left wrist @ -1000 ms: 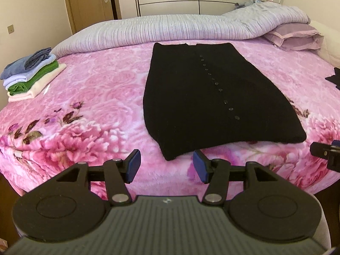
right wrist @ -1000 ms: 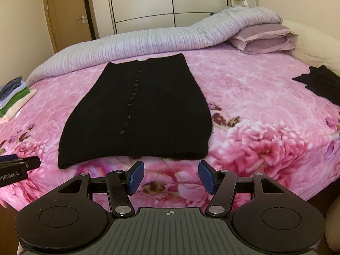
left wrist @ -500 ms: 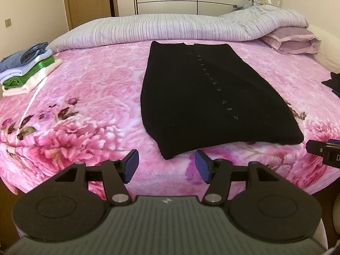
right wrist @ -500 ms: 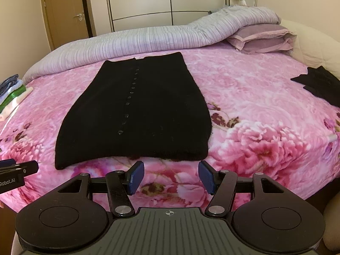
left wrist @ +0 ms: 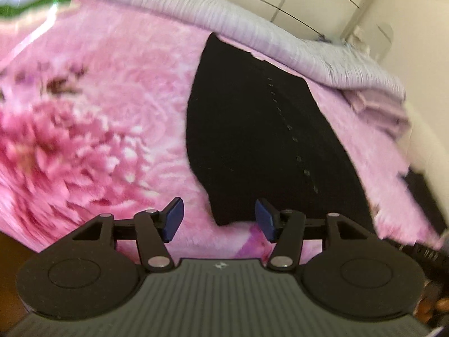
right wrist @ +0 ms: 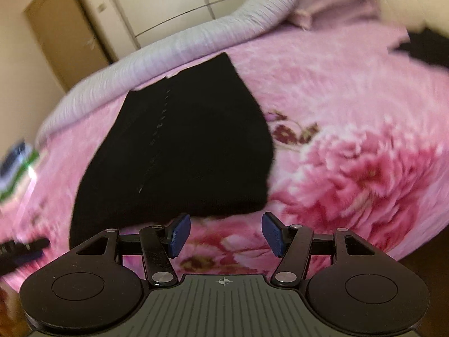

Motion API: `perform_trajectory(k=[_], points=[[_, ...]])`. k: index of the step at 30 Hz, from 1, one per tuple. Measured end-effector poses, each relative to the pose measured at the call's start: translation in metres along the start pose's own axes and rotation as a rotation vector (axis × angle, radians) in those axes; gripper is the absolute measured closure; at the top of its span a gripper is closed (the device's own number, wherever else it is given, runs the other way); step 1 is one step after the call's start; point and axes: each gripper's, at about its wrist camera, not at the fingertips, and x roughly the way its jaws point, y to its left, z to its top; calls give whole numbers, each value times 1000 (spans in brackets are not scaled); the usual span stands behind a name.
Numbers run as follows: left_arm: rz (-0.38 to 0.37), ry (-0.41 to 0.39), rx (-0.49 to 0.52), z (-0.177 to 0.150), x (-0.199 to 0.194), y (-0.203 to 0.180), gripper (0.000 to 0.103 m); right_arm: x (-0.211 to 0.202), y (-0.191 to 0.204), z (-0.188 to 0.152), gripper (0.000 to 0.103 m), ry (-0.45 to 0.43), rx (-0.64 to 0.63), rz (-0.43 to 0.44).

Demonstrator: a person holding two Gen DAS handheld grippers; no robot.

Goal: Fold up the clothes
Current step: 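Grasp the skirt hem with the left gripper while the right gripper grasps the hem too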

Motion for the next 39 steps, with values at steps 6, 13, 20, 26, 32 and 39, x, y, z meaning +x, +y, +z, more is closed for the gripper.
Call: perform_trajectory(k=[6,13,20,26,32,39], points=[[-180,117,-342,10,46,44,55,19,-53,28,43,23,256,155],[-226,141,-387,24,75,54,57,50,-79,43,43,112,379,225],[-251,143,-368,37,96,51,60,71,-83,55,46,154,368,265],[-291,134,-340,43,110,47,63,96,-86,57,75,173,397,309],[-279,141,-281,40,111,46,95,98,-94,52,88,169,426,357],[-314,21,-204,36,75,41,96,78,-88,54,91,122,411,387]])
